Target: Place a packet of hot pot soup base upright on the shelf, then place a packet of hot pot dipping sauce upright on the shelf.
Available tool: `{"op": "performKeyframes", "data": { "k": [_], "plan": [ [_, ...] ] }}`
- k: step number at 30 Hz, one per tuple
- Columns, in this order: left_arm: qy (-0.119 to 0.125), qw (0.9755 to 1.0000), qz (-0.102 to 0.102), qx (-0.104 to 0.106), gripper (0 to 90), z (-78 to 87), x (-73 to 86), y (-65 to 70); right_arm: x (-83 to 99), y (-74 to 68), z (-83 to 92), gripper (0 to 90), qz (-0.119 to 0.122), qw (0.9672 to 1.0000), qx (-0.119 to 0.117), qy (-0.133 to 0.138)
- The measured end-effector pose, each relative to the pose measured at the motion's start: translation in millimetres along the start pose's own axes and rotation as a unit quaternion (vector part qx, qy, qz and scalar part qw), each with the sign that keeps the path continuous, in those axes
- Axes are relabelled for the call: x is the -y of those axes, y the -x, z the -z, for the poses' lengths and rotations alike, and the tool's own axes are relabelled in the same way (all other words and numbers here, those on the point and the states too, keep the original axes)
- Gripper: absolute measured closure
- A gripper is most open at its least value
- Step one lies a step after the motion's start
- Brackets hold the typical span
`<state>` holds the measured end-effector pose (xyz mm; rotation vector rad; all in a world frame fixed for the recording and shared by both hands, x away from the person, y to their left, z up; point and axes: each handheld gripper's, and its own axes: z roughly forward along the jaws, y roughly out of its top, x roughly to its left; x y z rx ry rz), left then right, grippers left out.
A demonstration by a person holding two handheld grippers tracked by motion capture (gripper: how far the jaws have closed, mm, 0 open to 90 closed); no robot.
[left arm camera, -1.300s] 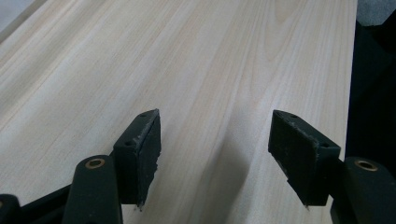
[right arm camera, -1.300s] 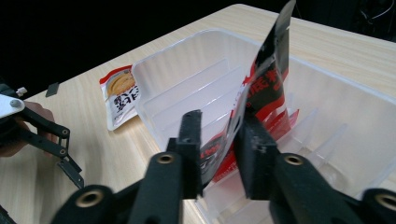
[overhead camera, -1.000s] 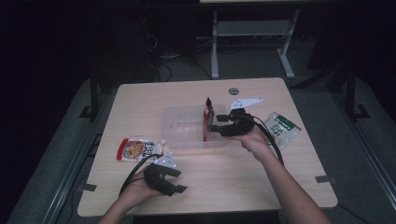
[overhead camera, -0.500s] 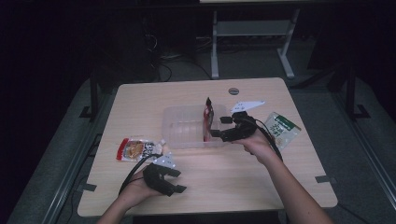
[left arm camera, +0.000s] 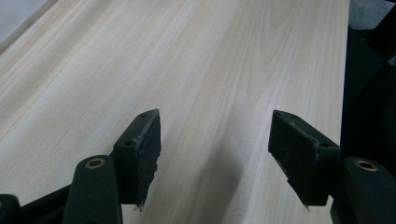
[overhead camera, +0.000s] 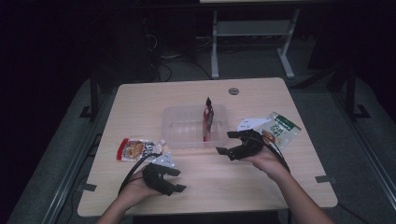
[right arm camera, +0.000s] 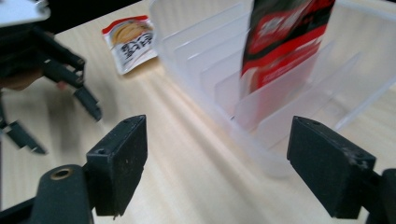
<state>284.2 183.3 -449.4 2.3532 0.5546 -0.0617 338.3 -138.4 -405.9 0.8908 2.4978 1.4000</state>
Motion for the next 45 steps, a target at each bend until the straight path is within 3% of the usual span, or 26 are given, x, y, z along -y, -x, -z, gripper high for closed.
{"op": "performKeyframes", "data": {
  "k": [2, 12, 18, 25, 31, 41, 45],
  "plan": [
    [0.002, 1.0000, -0.001, -0.001, 34.0, 0.1, -0.5, 0.8, 5.3, -5.2, 2.0, 19.4, 0.011, 0.9999, 0.007, 0.000],
    [0.008, 1.0000, 0.004, -0.003, 34.1, -1.7, -0.6, 2.2, 35.5, -27.3, 9.2, 18.5, 0.038, 0.9991, -0.001, -0.021],
    [0.007, 1.0000, 0.003, -0.005, 34.0, -1.4, -0.4, 1.9, 53.0, -34.0, 15.1, 16.9, 0.035, 0.9988, 0.005, -0.032],
    [0.007, 0.9999, 0.004, -0.010, 34.1, 0.5, -0.2, 0.7, 57.8, -36.8, 17.4, 15.8, 0.036, 0.9986, 0.005, -0.037],
    [0.013, 0.9994, 0.009, -0.031, 34.1, 13.6, 1.6, -4.5, 58.2, -38.8, 13.3, 15.3, 0.044, 0.9981, -0.003, -0.044],
    [0.033, 0.9939, 0.043, -0.096, 35.2, 57.7, 16.1, -29.5, 58.5, -36.3, 13.1, 15.1, 0.040, 0.9982, -0.011, -0.043],
    [0.048, 0.9885, 0.066, -0.127, 35.3, 73.4, 24.8, -43.1, 58.5, -36.6, 12.7, 15.0, 0.039, 0.9982, -0.013, -0.044]
  ]
}}
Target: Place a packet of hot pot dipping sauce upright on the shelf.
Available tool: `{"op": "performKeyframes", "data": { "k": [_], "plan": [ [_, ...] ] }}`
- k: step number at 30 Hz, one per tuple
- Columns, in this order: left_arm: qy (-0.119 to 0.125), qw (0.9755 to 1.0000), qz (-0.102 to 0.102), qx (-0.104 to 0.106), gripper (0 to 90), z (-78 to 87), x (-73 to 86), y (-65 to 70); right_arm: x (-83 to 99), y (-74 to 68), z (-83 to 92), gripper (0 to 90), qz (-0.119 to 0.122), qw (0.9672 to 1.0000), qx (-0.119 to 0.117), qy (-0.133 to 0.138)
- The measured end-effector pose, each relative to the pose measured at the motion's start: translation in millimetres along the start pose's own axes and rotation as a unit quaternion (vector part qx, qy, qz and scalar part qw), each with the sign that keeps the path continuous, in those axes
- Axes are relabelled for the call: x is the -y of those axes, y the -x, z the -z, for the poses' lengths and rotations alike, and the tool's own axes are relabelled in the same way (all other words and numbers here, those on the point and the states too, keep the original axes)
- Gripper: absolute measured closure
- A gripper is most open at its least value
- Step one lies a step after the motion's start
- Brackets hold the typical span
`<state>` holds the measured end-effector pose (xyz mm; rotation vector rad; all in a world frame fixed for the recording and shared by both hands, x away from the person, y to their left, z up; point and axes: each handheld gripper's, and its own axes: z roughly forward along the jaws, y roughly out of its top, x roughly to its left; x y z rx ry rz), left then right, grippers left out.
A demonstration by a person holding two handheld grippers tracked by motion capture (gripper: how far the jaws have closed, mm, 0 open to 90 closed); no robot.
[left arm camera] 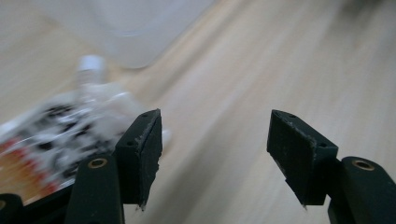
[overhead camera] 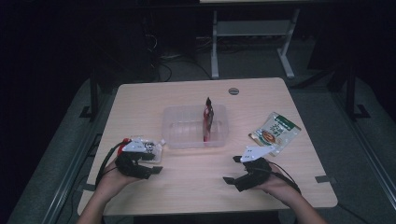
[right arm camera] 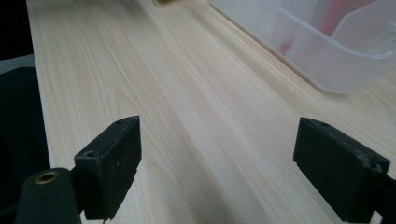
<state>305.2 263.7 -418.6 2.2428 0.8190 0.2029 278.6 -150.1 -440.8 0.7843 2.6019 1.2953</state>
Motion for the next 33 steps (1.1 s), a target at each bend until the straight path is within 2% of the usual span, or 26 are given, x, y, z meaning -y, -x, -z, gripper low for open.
{"op": "performKeyframes", "data": {
  "k": [4, 10, 13, 15, 18, 20, 24, 26, 28, 33],
  "plan": [
    [0.008, 0.9994, 0.016, -0.028, 36.4, 7.5, 3.5, -15.8, -0.3, -0.7, -0.8, 15.0, 0.002, 1.0000, 0.003, -0.005],
    [0.002, 0.9977, 0.036, -0.057, 46.3, 11.7, 4.4, -36.4, -0.3, -0.7, -2.0, 14.9, 0.003, 1.0000, 0.001, -0.006],
    [0.006, 0.9963, 0.044, -0.073, 57.0, 13.0, 2.8, -47.5, -0.3, -0.8, -2.7, 14.9, 0.002, 1.0000, 0.002, -0.008],
    [0.004, 0.9955, 0.051, -0.080, 67.3, 13.4, 1.5, -54.5, -0.3, -0.8, -3.0, 14.9, 0.003, 1.0000, 0.001, -0.008],
    [0.009, 0.9942, 0.070, -0.080, 80.6, 14.6, -0.7, -65.2, -0.2, -1.0, -3.7, 15.0, 0.004, 0.9999, 0.001, -0.009],
    [0.008, 0.9934, 0.072, -0.089, 88.6, 13.6, -3.4, -71.8, -0.3, -1.2, -4.0, 15.0, 0.006, 0.9999, 0.001, -0.010],
    [-0.004, 0.9923, 0.084, -0.090, 89.8, 4.4, -3.5, -82.2, 0.0, -1.1, -4.7, 15.0, 0.004, 0.9999, 0.002, -0.013],
    [-0.026, 0.9923, 0.081, -0.090, 89.8, -1.4, -1.0, -83.5, 0.3, -0.6, -4.5, 15.0, 0.005, 0.9999, 0.003, -0.012],
    [-0.039, 0.9909, 0.079, -0.102, 89.8, -6.3, 0.9, -84.0, 0.7, 0.2, -4.1, 15.0, 0.005, 0.9999, 0.004, -0.012],
    [-0.052, 0.9894, 0.090, -0.102, 89.8, -16.2, 6.4, -86.7, 0.7, 1.2, -3.9, 15.0, 0.002, 0.9999, 0.005, -0.013]
  ]
}}
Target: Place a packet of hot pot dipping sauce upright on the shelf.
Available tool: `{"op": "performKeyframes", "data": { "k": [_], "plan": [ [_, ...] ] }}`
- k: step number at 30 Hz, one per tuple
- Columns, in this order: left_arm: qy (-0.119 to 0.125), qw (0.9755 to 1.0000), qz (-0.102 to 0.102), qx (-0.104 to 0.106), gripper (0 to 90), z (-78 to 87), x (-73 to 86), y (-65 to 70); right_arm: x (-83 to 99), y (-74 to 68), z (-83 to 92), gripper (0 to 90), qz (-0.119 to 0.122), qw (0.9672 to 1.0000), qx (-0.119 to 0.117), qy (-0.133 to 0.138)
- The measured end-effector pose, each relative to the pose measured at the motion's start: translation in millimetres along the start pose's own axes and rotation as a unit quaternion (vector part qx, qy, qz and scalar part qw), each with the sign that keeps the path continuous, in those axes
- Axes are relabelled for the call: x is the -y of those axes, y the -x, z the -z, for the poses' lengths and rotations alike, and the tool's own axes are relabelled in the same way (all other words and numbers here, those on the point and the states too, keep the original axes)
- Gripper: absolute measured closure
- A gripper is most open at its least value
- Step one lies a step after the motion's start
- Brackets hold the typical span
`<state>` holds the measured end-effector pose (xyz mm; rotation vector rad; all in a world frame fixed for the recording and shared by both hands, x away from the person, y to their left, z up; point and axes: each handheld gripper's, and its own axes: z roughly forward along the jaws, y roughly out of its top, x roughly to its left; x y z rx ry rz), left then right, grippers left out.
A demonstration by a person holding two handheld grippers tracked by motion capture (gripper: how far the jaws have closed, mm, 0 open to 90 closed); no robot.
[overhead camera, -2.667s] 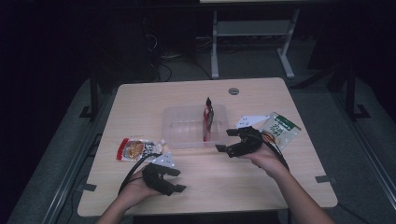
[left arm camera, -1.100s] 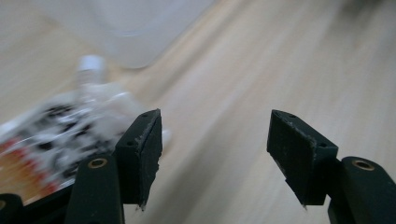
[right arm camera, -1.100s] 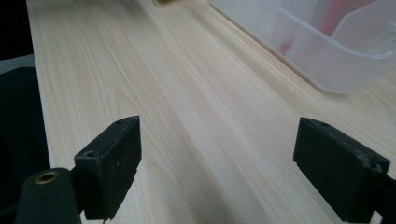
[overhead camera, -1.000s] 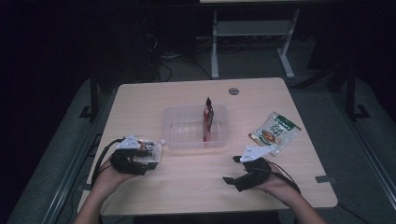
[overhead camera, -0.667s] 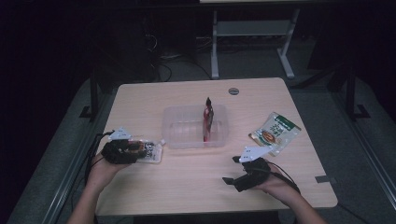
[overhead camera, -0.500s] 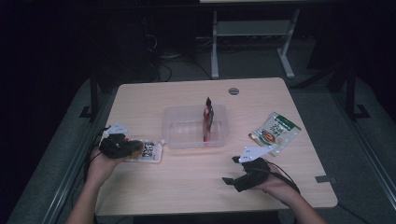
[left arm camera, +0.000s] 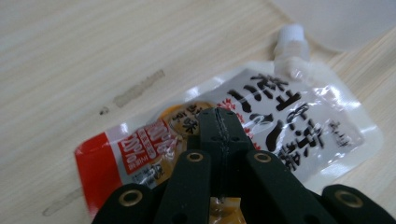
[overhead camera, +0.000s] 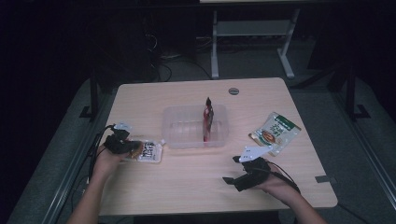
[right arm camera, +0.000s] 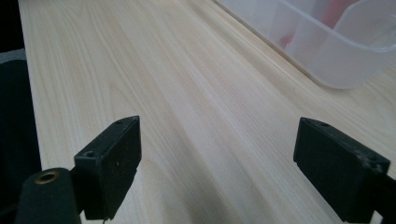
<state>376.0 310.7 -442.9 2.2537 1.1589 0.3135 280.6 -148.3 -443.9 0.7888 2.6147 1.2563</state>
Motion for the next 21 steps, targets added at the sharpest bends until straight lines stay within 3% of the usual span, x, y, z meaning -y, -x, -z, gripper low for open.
{"op": "performKeyframes", "data": {
  "k": [11, 15, 21],
  "plan": [
    [-0.050, 0.9980, -0.032, -0.023, 90.0, -12.5, -9.5, 7.0, 0.6, 0.6, -1.3, 15.0, 0.000, 1.0000, -0.001, -0.004],
    [-0.050, 0.9983, -0.027, -0.010, 90.0, -10.9, -7.5, 6.4, 0.7, 1.3, -0.6, 15.0, -0.003, 1.0000, -0.001, -0.003],
    [-0.060, 0.9972, -0.045, 0.001, 90.0, -8.7, -6.1, 10.5, 0.6, 1.2, -0.8, 15.0, -0.004, 1.0000, -0.002, -0.003]
  ]
}}
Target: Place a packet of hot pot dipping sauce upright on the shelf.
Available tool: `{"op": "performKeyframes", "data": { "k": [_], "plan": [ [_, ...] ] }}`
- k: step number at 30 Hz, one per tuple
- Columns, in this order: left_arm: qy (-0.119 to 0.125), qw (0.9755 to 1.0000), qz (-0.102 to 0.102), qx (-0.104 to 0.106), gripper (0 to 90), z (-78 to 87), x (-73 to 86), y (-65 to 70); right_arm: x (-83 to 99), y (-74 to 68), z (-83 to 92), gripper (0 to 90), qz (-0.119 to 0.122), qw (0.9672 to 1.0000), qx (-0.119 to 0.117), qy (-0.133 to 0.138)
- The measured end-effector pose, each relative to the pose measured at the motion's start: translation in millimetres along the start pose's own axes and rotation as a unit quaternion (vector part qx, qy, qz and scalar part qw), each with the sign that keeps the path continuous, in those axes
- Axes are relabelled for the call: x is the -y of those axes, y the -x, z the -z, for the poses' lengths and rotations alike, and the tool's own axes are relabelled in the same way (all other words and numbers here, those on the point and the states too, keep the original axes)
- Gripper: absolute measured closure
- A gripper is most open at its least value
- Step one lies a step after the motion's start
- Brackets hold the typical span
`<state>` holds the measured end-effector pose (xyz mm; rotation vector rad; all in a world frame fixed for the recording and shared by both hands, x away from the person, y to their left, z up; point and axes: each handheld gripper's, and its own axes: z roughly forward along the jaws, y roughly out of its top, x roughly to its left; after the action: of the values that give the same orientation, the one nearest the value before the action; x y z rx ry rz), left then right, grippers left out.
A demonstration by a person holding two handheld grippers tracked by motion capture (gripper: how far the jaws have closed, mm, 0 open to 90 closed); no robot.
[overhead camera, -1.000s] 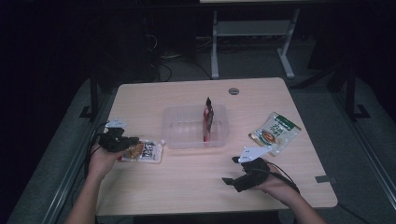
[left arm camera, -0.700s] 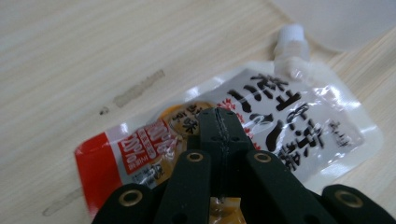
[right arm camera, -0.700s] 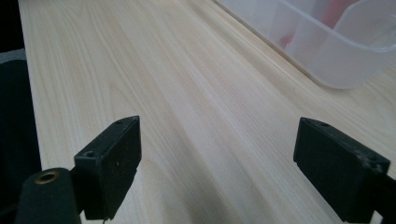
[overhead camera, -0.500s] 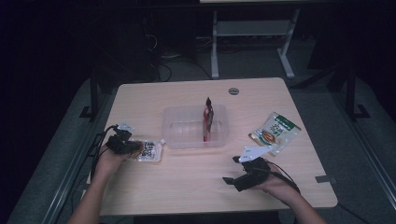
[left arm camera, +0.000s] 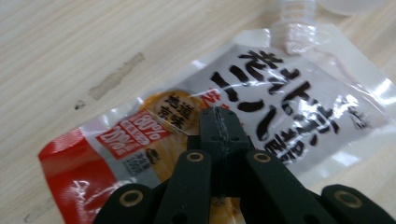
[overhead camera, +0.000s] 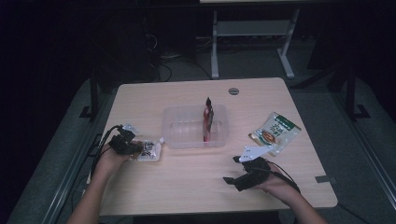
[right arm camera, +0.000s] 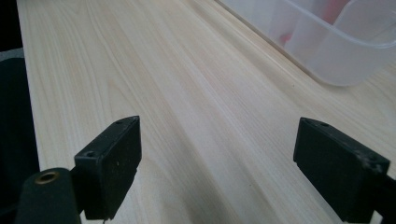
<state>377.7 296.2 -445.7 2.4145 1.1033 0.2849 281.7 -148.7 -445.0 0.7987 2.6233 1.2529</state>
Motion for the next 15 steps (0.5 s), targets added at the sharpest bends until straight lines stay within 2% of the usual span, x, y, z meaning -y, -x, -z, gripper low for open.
{"op": "performKeyframes", "data": {
  "k": [8, 12, 15],
  "plan": [
    [-0.010, 0.9995, -0.027, 0.008, 90.0, 1.0, -0.3, 11.1, 0.2, -0.1, -0.4, 15.1, 0.001, 1.0000, 0.000, -0.002],
    [-0.018, 0.9984, -0.045, 0.027, 90.0, 2.5, 0.1, 18.8, 0.4, 1.0, -0.6, 15.0, 0.003, 1.0000, 0.001, -0.001],
    [-0.019, 0.9979, -0.050, 0.036, 90.0, 4.2, 3.0, 24.8, 0.4, 0.7, 0.3, 15.1, 0.000, 1.0000, 0.002, -0.001]
  ]
}}
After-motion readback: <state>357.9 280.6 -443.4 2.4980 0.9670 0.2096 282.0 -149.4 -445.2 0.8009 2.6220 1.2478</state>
